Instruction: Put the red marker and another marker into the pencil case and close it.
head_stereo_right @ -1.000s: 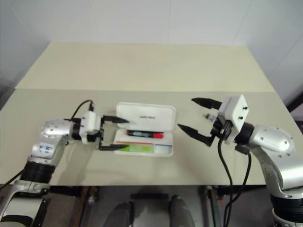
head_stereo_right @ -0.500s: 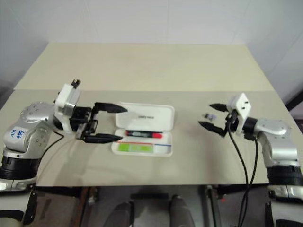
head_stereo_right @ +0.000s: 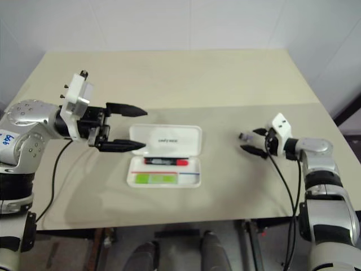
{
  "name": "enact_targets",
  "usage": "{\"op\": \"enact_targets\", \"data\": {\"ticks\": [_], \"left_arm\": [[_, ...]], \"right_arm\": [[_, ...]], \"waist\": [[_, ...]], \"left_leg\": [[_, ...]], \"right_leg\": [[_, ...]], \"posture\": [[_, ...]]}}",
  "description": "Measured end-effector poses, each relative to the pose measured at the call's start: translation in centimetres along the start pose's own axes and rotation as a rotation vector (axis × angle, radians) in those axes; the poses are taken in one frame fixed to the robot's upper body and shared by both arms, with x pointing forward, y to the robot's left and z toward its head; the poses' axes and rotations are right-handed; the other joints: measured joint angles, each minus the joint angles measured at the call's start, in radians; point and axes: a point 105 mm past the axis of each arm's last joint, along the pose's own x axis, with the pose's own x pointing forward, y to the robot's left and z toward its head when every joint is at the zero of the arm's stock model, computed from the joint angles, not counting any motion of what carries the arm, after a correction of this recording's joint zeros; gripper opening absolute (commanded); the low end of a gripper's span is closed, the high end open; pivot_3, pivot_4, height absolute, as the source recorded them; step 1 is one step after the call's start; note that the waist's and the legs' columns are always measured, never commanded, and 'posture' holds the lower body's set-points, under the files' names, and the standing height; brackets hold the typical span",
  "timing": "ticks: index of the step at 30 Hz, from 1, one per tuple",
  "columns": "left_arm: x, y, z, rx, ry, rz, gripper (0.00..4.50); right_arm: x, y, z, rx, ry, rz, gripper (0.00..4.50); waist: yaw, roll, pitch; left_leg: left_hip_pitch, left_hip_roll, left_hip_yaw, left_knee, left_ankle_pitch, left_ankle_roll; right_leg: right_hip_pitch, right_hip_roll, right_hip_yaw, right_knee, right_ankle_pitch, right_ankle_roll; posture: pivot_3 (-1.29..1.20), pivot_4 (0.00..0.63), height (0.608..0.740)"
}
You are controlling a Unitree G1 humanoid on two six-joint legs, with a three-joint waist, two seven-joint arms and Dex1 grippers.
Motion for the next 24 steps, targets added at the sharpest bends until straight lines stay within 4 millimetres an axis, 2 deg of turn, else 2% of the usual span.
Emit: {"op": "enact_targets", "data": {"ticks": [2, 3, 4, 10, 13, 14, 19, 24], "left_arm": [[0.0, 0.0, 0.0, 0.000, 0.003, -0.002, 4.48], [-0.1, 0.0, 0.0, -0.001, 0.006, -0.003, 4.50], [-0.1, -0.1, 0.0, 0.000, 0.008, -0.005, 4.50], [-0.2, 0.0, -0.1, 0.006, 0.018, -0.005, 4.50], [-0.2, -0.1, -0.1, 0.010, 0.018, -0.010, 4.50], [-0.2, 0.0, -0.2, 0.011, 0.019, -0.011, 4.50], [0.0, 0.0, -0.5, 0.028, 0.022, -0.022, 4.50], [-0.5, 0.3, -2.5, 0.044, 0.061, -0.007, 4.50]], "right_arm": [[0.1, -0.2, -0.2, 0.010, 0.010, -0.017, 4.50], [0.2, -0.3, -0.3, 0.014, 0.013, -0.027, 4.11], [0.3, -0.3, -0.4, 0.023, 0.010, -0.033, 3.92], [2.5, 1.4, 0.0, 0.057, -0.050, 0.031, 1.69], [2.7, 1.8, 0.1, 0.062, -0.063, 0.053, 0.59], [2.8, 1.9, 0.2, 0.061, -0.068, 0.061, 0.37], [3.1, 2.7, 0.4, 0.044, -0.081, 0.107, 0.35], [2.6, 3.8, 1.0, -0.048, -0.118, 0.166, 0.35]], "waist": [[-0.001, 0.000, 0.000], [-0.002, 0.000, 0.000], [-0.002, 0.000, 0.000], [-0.006, 0.000, 0.000], [-0.006, 0.000, 0.000], [-0.006, 0.000, 0.000], [-0.006, 0.000, 0.000], [-0.007, 0.000, 0.000]], "left_leg": [[0.000, 0.000, 0.000, 0.000, 0.000, 0.000], [0.000, 0.000, 0.000, 0.000, 0.000, 0.000], [0.000, 0.000, 0.000, 0.000, 0.000, 0.000], [0.001, 0.000, 0.000, 0.001, 0.000, -0.001], [0.000, 0.000, 0.000, 0.001, 0.000, -0.001], [0.000, 0.000, 0.000, 0.001, 0.000, -0.001], [0.001, 0.000, 0.000, 0.001, 0.000, -0.001], [0.001, 0.000, 0.000, 0.001, 0.001, -0.001]], "right_leg": [[0.000, 0.000, 0.000, 0.000, 0.000, 0.000], [0.000, 0.000, 0.000, 0.001, 0.000, 0.000], [0.000, 0.000, 0.000, 0.001, 0.000, 0.000], [0.000, 0.000, 0.000, 0.003, 0.000, 0.000], [0.000, 0.000, 0.000, 0.003, 0.000, 0.000], [0.000, 0.000, 0.000, 0.003, 0.000, 0.000], [0.000, 0.000, 0.000, 0.003, 0.000, 0.000], [0.000, 0.000, 0.000, 0.003, 0.000, 0.000]], "posture": [[0.00, 0.150, 0.740], [0.00, 0.150, 0.740], [0.00, 0.150, 0.740], [0.00, 0.150, 0.740], [0.00, 0.150, 0.740], [0.00, 0.150, 0.740], [0.00, 0.150, 0.740], [0.00, 0.150, 0.740]]}}
